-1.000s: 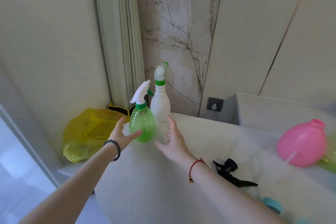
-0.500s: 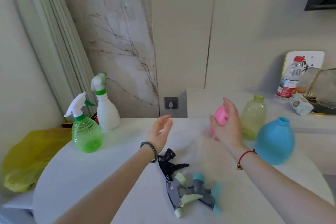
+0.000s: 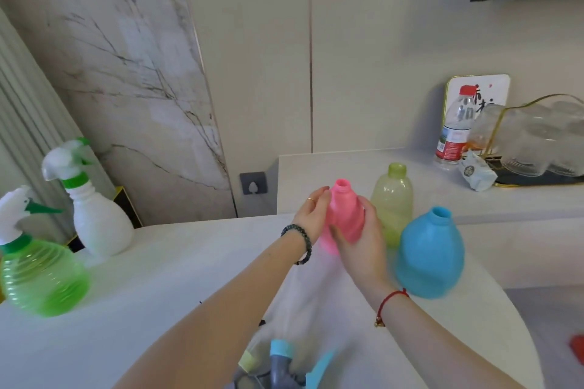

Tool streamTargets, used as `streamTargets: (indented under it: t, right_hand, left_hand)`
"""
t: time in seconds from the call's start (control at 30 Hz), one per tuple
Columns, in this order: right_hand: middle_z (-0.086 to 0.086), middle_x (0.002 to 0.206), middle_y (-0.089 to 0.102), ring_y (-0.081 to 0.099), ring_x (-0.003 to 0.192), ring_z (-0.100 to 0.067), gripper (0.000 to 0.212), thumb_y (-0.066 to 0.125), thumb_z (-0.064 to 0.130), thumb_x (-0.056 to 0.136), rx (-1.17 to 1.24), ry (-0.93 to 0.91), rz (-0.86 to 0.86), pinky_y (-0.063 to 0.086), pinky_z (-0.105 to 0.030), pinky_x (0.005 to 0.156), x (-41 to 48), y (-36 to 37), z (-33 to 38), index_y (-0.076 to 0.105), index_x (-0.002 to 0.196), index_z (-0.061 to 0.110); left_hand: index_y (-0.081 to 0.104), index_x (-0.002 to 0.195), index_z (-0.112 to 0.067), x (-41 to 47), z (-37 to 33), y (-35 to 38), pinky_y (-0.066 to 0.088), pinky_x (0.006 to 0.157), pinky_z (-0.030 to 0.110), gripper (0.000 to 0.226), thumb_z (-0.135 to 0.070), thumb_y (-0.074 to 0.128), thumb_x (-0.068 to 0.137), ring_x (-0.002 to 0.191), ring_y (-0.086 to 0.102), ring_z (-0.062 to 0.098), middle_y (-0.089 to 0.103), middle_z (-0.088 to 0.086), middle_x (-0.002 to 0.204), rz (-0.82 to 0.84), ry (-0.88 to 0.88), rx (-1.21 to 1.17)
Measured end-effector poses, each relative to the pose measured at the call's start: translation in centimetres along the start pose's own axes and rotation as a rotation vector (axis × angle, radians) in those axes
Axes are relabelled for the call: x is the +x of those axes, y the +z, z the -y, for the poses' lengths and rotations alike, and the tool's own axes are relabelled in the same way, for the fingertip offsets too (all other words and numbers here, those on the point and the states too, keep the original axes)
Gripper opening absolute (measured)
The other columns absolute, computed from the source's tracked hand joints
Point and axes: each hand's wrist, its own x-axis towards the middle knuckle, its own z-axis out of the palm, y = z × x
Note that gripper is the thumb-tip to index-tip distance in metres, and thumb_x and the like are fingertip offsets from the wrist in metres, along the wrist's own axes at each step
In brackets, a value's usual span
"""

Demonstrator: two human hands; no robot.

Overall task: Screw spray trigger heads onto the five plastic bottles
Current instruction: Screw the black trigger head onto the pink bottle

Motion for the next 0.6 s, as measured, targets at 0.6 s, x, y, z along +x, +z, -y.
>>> streamTargets:
  t: [0.6]
  right_hand:
    - [0.008, 0.12, 0.047, 0.043, 0.113, -0.009, 0.058, 0.064, 0.048, 0.074, -0.012, -0.215, 0.266, 0.045, -0.027, 0.09, -9.2, 7.6, 11.4, 0.038, 0.125, 0.041]
  left_hand:
    - [0.039, 0.11, -0.048, -15.4, -2.3, -16.6, 0.049, 0.084, 0.026, 0.06, -0.03, 0.075, 0.066, 0.107, 0.053, 0.013, 0.049, 0.001, 0.124, -0.217, 0.324, 0.231]
